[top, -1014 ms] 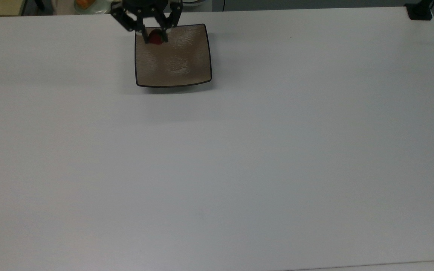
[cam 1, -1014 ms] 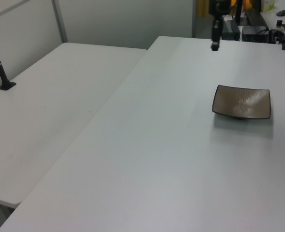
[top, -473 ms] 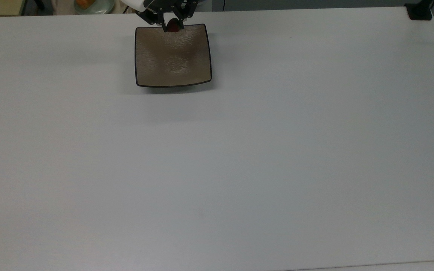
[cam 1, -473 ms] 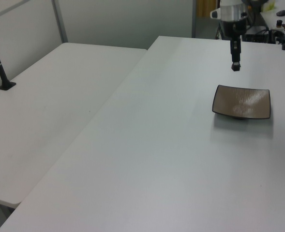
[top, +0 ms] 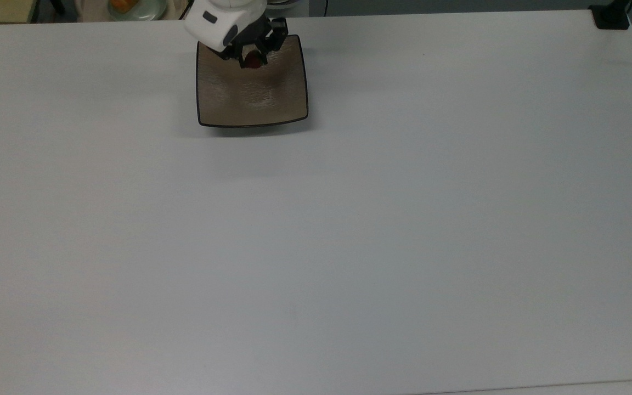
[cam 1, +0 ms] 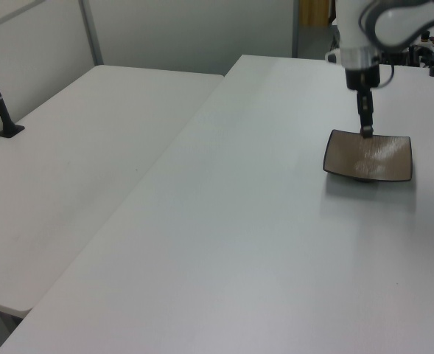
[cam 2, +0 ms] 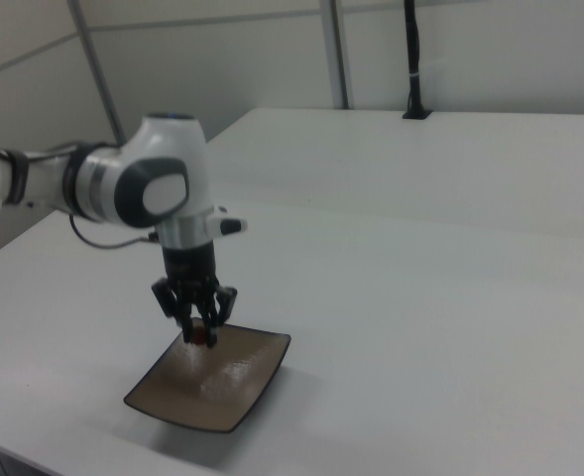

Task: Strawberries on a ceramic plate
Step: 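Lower the strawberry onto the plate and open the gripper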

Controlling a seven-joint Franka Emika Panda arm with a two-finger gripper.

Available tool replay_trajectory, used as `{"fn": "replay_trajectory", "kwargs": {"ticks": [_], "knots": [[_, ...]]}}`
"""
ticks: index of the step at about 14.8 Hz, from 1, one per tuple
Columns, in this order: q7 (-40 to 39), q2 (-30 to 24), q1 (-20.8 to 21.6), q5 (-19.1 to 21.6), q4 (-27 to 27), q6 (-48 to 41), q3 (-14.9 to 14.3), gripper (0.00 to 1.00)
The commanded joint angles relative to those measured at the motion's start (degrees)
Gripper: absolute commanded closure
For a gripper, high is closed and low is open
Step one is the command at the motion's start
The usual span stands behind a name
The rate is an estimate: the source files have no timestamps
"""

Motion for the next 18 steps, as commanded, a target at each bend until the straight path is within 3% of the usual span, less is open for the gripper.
{"fn": "replay_trajectory", "kwargs": {"ticks": [1, 6, 8, 9, 10, 11, 15, 18], "knots": [[-0.22, 0.05, -0.03, -1.95, -5.79, 7.87, 0.28, 0.98], [-0.22, 1.64, -0.12, -1.95, -7.81, 12.18, 0.28, 0.97], [-0.22, 1.91, -0.04, -1.95, -7.99, 12.71, 0.28, 0.84], [-0.22, 1.99, -0.12, -1.95, -7.99, 12.72, 0.28, 0.6], [-0.22, 2.08, -0.12, -1.95, -7.99, 12.63, 0.36, 0.17], [-0.22, 2.0, -0.04, -1.95, -7.73, 12.19, 0.28, 0.0], [0.13, 1.56, 0.23, -1.86, -5.62, 11.58, 0.45, 0.0], [0.22, 1.56, 0.32, -1.25, 4.97, 2.3, 3.0, 0.0]]}}
